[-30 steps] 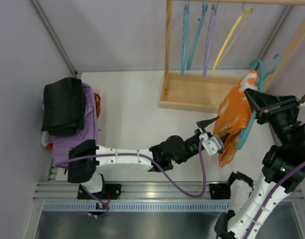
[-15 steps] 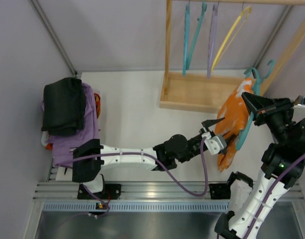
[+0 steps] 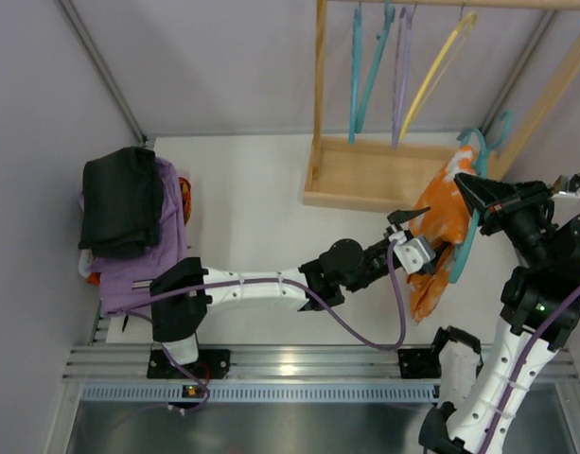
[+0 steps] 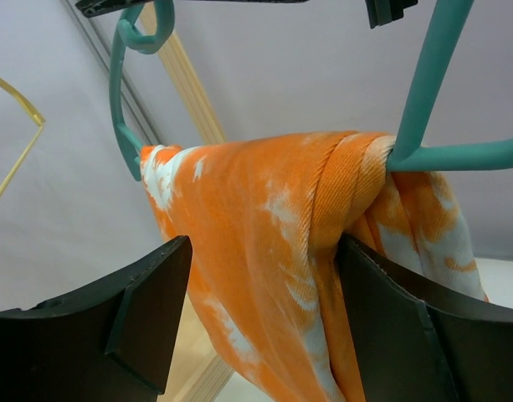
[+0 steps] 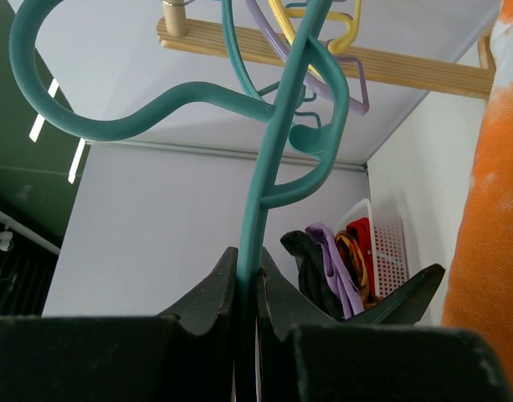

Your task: Remove the trousers from the hanger

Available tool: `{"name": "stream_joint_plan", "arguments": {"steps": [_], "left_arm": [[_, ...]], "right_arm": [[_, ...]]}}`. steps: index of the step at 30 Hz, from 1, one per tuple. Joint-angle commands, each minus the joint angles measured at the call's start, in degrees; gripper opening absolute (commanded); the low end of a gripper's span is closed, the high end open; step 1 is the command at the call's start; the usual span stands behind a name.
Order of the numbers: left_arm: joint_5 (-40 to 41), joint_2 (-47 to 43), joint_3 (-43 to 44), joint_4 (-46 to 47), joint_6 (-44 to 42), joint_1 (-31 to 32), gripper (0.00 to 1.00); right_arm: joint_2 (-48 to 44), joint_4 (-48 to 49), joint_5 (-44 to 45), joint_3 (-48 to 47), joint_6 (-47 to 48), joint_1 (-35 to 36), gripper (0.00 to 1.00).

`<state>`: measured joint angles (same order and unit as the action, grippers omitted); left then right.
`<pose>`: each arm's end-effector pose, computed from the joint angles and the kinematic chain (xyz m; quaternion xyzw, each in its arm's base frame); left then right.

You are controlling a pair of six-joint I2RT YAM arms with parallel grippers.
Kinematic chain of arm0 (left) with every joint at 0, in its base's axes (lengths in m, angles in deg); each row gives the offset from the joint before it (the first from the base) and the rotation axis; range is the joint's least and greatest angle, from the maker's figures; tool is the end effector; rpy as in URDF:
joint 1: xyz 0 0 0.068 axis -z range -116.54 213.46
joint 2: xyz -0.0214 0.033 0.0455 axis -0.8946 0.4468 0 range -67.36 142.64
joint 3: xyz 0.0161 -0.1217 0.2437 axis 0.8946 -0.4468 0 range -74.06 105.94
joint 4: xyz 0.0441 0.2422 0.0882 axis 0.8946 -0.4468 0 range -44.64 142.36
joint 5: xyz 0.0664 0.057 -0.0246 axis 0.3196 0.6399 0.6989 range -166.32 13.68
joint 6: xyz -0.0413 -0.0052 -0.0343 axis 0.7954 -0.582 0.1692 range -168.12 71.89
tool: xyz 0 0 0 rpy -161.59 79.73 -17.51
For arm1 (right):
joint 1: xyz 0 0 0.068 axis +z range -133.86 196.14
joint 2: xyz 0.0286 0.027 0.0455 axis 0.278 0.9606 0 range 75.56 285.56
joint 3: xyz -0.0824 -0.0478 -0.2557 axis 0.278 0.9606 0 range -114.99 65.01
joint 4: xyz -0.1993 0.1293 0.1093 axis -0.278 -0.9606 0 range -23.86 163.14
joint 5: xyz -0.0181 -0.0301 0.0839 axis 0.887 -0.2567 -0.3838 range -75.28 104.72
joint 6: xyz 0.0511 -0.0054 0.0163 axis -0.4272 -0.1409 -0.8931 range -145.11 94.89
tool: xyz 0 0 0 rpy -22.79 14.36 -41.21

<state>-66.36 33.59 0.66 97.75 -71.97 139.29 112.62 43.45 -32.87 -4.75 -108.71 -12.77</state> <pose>0.1086 -0.4052 0.3541 0.3957 0.4264 -0.3105 0.7518 0.0836 -0.0162 0.4607 0.3611 0.5933 0.5516 0.4620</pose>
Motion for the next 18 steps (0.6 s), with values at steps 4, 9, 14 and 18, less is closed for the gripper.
{"name": "stream_joint_plan", "arguments": {"steps": [4,9,14,18], "left_arm": [[-0.8,3.7,4.5,1.8,0.4,-3.6,0.68],[0.2,3.6,4.7,1.5,-0.8,-4.4,0.31],[0.5,0.8,2.9,1.5,-1.9,-4.4,0.00],[0.6,-2.2,3.0,0.0,-1.5,-4.4,0.00]], "right_arm": [[0.2,5.9,-1.0,-5.2,-1.4,3.2,0.00],[0.6,4.6,-0.9,-4.7,0.4,3.8,0.00],[0.6,6.0,-0.7,-3.1,1.4,3.9,0.00],[0.7,7.7,0.0,1.2,3.8,3.9,0.00]]}}
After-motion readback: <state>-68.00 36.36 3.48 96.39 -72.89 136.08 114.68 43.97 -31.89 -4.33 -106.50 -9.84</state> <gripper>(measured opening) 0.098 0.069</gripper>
